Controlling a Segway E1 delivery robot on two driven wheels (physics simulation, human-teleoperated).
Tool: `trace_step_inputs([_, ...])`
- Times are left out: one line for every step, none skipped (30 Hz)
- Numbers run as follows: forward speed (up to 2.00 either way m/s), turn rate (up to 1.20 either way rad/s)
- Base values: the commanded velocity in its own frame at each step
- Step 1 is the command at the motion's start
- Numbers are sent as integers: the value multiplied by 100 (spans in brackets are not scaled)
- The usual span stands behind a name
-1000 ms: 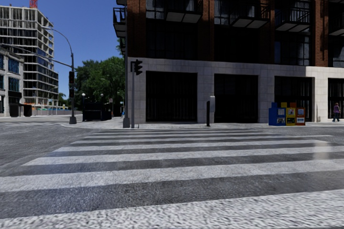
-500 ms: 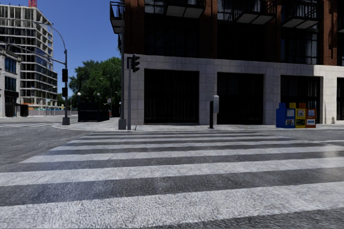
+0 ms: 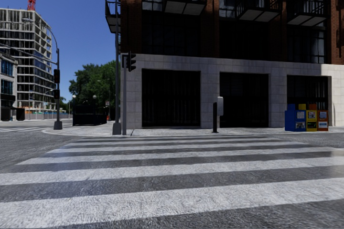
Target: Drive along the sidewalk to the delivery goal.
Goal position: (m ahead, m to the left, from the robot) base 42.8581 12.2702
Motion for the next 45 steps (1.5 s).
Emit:
trace_step_inputs([166,0])
trace_step_inputs([166,0])
trace_step_inputs([166,0])
trace_step_inputs([166,0])
trace_step_inputs([166,0])
trace_step_inputs([200,0])
trace_step_inputs([200,0])
trace_step_inputs([200,0])
trace_step_inputs([200,0])
trace_step_inputs([200,0])
trace_step_inputs([200,0])
trace_step_inputs([200,0])
trace_step_inputs([200,0])
trace_step_inputs([200,0])
trace_step_inputs([200,0])
trace_step_inputs([200,0])
trace_step_inputs([200,0])
trace_step_inputs([200,0])
trace_step_inputs([200,0])
trace_step_inputs([200,0])
trace_step_inputs([200,0])
trace_step_inputs([200,2])
trace_step_inputs([200,8])
trace_step_inputs([200,12])
trace_step_inputs([200,13])
trace_step_inputs([200,13])
trace_step_inputs([200,17])
trace_step_inputs([200,21])
trace_step_inputs([200,22])
trace_step_inputs([200,23])
trace_step_inputs([200,23])
trace_step_inputs([200,23])
trace_step_inputs([200,23])
trace_step_inputs([200,23])
trace_step_inputs([200,23])
trace_step_inputs([200,23])
trace_step_inputs([200,23])
trace_step_inputs([200,23])
trace_step_inputs([200,24])
trace_step_inputs([200,24])
trace_step_inputs([200,24])
trace_step_inputs([200,25])
trace_step_inputs([200,27])
trace_step_inputs([200,30])
trace_step_inputs([200,30])
